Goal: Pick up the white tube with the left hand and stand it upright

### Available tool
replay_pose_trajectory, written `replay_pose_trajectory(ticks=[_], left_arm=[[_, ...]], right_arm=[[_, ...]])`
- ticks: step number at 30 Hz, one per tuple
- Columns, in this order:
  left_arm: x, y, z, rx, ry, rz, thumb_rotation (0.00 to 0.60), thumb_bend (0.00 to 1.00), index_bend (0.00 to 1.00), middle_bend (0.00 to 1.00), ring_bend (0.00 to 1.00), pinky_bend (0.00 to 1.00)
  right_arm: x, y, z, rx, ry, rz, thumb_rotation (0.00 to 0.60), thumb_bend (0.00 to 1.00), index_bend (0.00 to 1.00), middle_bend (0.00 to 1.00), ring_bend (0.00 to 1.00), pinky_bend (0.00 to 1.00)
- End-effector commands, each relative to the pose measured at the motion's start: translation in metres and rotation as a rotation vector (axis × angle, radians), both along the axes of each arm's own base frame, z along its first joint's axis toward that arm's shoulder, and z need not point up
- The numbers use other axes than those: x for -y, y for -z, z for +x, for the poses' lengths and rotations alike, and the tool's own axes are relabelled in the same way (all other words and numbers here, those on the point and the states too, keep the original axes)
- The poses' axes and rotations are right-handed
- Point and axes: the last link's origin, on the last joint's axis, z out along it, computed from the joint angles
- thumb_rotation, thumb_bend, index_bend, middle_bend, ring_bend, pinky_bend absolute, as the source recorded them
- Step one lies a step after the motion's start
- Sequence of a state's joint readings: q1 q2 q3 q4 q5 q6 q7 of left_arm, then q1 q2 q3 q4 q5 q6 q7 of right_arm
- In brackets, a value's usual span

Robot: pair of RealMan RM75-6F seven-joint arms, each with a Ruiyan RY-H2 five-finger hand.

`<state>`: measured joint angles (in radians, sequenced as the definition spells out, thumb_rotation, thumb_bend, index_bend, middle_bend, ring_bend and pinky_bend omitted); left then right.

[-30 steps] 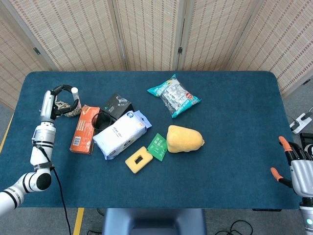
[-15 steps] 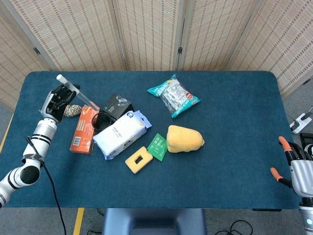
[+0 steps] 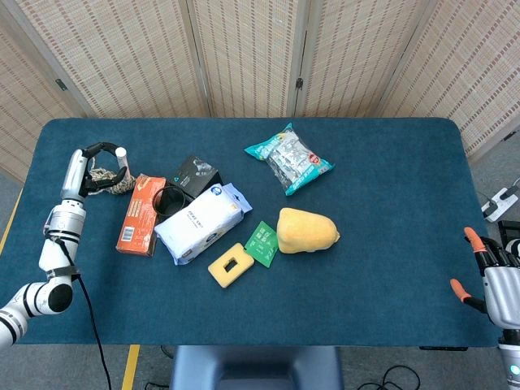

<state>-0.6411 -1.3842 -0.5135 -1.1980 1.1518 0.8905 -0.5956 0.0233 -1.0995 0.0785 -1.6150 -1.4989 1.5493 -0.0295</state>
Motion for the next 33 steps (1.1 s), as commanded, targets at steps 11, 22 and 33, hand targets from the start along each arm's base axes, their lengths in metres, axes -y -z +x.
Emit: replay_pose_trajectory(ticks=[11, 22, 33], left_arm=[[-0.004, -0.004, 0.023, 0.820, -0.109, -0.214, 0.600, 0.44, 0.64, 0.41, 0.27, 0.16], [0.001, 0.013, 0.018, 0.650, -0.085, -0.240, 0.600, 0.44, 0.64, 0.41, 0.26, 0.16], [0.003, 0.031, 0.018, 0.532, -0.063, -0.222, 0.600, 0.44, 0.64, 0.41, 0.26, 0.16]], right_arm=[[0.002, 0.001, 0.000, -0.002, 0.004, 0.002, 0.600, 0.18, 0.05, 0.21, 0.15, 0.27], [0.004, 0.000, 0.002, -0.008, -0.002, -0.001, 0.600, 0.18, 0.05, 0.21, 0.15, 0.27], [0.004, -0.004, 0.002, -0.019, -0.002, -0.011, 0.600, 0.18, 0.05, 0.21, 0.15, 0.27]])
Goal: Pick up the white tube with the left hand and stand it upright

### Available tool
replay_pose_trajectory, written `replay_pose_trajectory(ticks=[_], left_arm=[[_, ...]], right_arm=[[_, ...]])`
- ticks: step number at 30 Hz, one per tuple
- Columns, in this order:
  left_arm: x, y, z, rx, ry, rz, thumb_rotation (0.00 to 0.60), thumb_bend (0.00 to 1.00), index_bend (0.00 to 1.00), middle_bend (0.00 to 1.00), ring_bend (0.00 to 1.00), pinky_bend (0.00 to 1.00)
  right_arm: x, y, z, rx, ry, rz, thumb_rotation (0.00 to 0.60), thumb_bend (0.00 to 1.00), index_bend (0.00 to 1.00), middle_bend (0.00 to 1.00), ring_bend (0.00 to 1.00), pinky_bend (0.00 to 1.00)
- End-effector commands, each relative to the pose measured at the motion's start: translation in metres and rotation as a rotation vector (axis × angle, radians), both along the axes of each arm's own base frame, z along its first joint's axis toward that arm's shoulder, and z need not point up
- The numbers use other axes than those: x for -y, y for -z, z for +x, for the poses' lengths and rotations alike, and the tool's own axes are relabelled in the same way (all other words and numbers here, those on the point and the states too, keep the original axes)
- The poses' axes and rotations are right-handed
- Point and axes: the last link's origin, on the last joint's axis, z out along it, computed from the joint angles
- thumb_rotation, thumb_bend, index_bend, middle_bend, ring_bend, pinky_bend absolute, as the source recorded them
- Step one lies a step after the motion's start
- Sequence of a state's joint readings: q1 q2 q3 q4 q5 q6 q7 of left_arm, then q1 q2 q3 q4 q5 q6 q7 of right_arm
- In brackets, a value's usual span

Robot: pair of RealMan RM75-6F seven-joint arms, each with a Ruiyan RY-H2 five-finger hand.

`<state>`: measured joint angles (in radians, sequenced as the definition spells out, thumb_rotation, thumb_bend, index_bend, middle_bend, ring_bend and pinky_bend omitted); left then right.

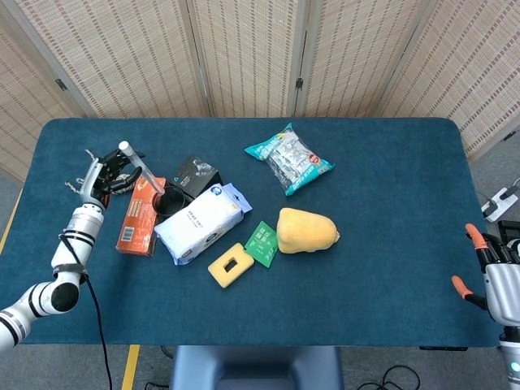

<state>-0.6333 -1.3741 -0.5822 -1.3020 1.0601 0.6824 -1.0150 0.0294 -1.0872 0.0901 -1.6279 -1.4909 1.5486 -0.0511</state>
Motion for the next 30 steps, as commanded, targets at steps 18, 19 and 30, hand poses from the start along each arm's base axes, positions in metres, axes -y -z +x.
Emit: replay_pose_trajectory(ticks=[18, 19, 30], left_arm=[[0.003, 0.040, -0.003, -0.165, 0.006, 0.013, 0.600, 0.44, 0.64, 0.41, 0.26, 0.16], [0.004, 0.044, -0.004, -0.195, 0.010, 0.020, 0.600, 0.44, 0.64, 0.41, 0.26, 0.16], [0.013, 0.071, -0.018, -0.430, 0.059, 0.052, 0.600, 0.44, 0.60, 0.38, 0.24, 0.15]], right_arm=[[0.001, 0.002, -0.001, 0.004, 0.008, 0.008, 0.600, 0.18, 0.05, 0.21, 0.15, 0.27], [0.001, 0.003, -0.001, 0.005, 0.008, 0.009, 0.600, 0.18, 0.05, 0.21, 0.15, 0.27], [0.000, 0.003, -0.002, 0.009, 0.006, 0.009, 0.600, 0.18, 0.06, 0.21, 0.15, 0.27]])
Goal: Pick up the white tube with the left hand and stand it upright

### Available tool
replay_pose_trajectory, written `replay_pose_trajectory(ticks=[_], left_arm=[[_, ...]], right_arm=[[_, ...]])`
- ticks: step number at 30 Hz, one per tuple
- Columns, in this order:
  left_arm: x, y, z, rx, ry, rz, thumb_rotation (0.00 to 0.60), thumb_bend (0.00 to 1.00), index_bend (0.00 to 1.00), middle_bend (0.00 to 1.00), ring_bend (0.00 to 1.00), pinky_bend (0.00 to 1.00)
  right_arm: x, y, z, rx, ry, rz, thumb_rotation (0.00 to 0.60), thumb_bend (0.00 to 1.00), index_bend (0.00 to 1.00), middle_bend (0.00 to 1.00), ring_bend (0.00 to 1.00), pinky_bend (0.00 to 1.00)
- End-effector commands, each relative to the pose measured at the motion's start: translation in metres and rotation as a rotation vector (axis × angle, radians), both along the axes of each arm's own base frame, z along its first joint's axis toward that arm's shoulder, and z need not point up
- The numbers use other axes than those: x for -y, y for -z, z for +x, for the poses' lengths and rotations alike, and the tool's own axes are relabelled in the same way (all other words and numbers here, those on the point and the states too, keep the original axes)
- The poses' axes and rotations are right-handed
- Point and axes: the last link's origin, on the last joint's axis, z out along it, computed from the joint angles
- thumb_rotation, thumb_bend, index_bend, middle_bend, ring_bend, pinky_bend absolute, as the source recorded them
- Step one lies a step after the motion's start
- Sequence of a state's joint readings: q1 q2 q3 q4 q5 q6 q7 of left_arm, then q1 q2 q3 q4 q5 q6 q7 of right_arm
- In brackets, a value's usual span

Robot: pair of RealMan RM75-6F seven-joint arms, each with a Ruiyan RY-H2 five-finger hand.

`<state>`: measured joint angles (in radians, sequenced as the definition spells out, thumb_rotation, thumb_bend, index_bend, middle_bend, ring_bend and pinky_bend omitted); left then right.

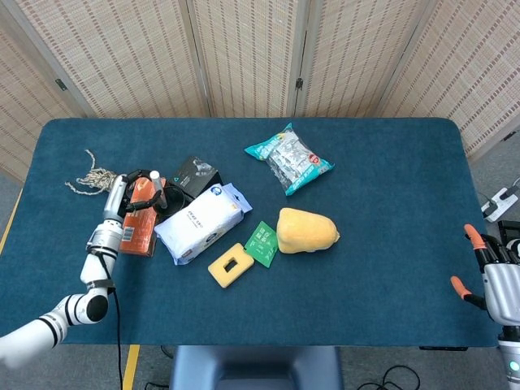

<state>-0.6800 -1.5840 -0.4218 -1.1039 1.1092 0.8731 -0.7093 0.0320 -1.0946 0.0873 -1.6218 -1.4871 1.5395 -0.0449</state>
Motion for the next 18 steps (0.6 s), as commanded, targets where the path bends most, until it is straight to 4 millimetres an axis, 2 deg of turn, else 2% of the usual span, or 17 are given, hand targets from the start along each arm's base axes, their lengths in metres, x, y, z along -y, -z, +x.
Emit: replay_pose_trajectory(ticks=[1, 6, 9, 13, 18], left_arm=[[0.002, 0.007, -0.001, -0.067, 0.022, -0.011, 0.600, 0.44, 0.59, 0.37, 0.23, 0.15], [0.006, 0.012, -0.005, -0.189, 0.058, -0.023, 0.600, 0.44, 0.50, 0.31, 0.18, 0.14], [0.007, 0.009, -0.007, -0.263, 0.078, -0.038, 0.600, 0.43, 0.39, 0.24, 0.12, 0.13], [0.010, 0.000, -0.008, -0.320, 0.094, -0.019, 0.600, 0.41, 0.21, 0.18, 0.08, 0.12], [0.015, -0.022, -0.017, -0.363, 0.087, 0.044, 0.600, 0.40, 0.17, 0.17, 0.07, 0.12]], right_arm=[[0.000, 0.000, 0.000, 0.001, -0.001, 0.000, 0.600, 0.18, 0.06, 0.21, 0.15, 0.27], [0.000, 0.000, 0.000, 0.001, -0.002, 0.000, 0.600, 0.18, 0.06, 0.21, 0.15, 0.27], [-0.001, -0.001, 0.000, 0.000, -0.004, -0.004, 0.600, 0.18, 0.06, 0.21, 0.15, 0.27], [-0.001, -0.001, 0.000, 0.002, -0.004, -0.006, 0.600, 0.18, 0.06, 0.21, 0.15, 0.27], [-0.002, -0.002, 0.000, 0.001, -0.006, -0.010, 0.600, 0.18, 0.06, 0.21, 0.15, 0.27]])
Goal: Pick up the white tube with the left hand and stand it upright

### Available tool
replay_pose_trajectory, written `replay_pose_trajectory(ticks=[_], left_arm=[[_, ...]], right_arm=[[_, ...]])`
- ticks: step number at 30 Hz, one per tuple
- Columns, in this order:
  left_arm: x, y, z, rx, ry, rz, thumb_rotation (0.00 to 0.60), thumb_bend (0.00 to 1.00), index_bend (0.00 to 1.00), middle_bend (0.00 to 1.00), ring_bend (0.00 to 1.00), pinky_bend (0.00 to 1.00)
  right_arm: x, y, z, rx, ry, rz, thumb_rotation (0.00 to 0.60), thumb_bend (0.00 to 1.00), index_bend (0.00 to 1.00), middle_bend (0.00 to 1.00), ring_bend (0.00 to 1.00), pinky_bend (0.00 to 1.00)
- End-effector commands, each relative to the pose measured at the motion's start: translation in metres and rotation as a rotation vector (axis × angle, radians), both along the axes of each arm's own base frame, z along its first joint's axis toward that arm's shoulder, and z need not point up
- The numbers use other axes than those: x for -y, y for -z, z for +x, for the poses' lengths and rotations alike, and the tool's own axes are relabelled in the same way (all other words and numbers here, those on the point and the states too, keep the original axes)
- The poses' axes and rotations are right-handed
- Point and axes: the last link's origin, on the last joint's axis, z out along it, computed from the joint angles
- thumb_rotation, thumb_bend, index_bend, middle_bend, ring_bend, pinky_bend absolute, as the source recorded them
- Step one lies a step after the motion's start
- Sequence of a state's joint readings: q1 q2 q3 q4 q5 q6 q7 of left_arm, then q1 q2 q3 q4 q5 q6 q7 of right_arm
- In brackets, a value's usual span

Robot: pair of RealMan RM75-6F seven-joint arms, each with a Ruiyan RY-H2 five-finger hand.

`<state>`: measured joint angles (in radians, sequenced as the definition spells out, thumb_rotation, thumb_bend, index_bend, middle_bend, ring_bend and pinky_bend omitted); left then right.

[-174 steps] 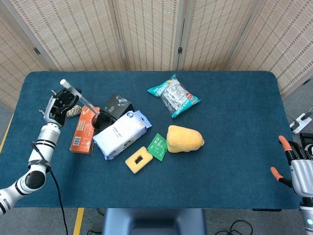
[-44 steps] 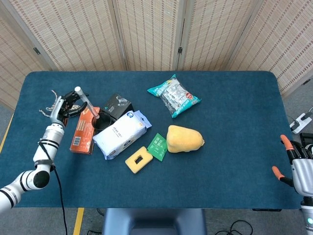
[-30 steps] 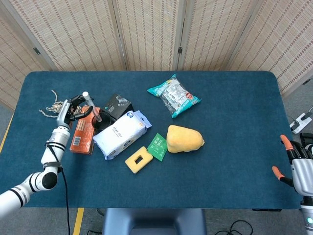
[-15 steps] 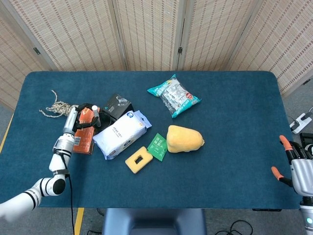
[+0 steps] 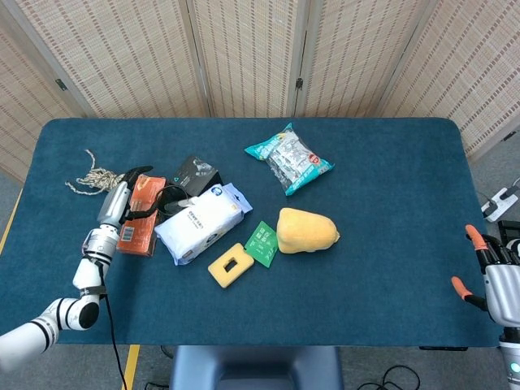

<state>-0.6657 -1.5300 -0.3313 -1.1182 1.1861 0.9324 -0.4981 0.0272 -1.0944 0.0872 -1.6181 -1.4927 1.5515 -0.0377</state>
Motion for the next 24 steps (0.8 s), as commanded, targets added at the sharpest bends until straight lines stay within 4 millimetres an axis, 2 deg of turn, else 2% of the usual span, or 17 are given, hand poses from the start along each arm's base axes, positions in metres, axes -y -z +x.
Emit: replay_pose_trajectory(ticks=[1, 7, 11, 17, 24], left_arm=[[0.004, -0.019, -0.009, -0.046, -0.002, 0.050, 0.600, 0.40, 0.16, 0.17, 0.07, 0.12], [0.014, -0.057, -0.037, -0.195, -0.067, 0.167, 0.600, 0.40, 0.20, 0.18, 0.09, 0.12], [0.028, -0.071, -0.055, -0.328, -0.121, 0.218, 0.600, 0.40, 0.22, 0.19, 0.10, 0.12], [0.070, -0.086, -0.077, -0.450, -0.191, 0.224, 0.600, 0.40, 0.23, 0.19, 0.10, 0.12], [0.130, -0.099, -0.079, -0.517, -0.182, 0.234, 0.600, 0.40, 0.24, 0.19, 0.10, 0.12]], right_arm=[[0.000, -0.001, 0.000, -0.002, 0.000, -0.004, 0.600, 0.18, 0.06, 0.21, 0.15, 0.27], [0.002, -0.001, 0.000, 0.000, -0.005, 0.000, 0.600, 0.18, 0.06, 0.21, 0.15, 0.27], [0.004, -0.001, -0.001, 0.002, -0.010, 0.005, 0.600, 0.18, 0.06, 0.21, 0.15, 0.27], [0.008, -0.001, 0.000, 0.036, -0.025, 0.031, 0.600, 0.18, 0.08, 0.22, 0.16, 0.27], [0.011, 0.001, 0.003, 0.076, -0.043, 0.064, 0.600, 0.18, 0.10, 0.23, 0.16, 0.27]])
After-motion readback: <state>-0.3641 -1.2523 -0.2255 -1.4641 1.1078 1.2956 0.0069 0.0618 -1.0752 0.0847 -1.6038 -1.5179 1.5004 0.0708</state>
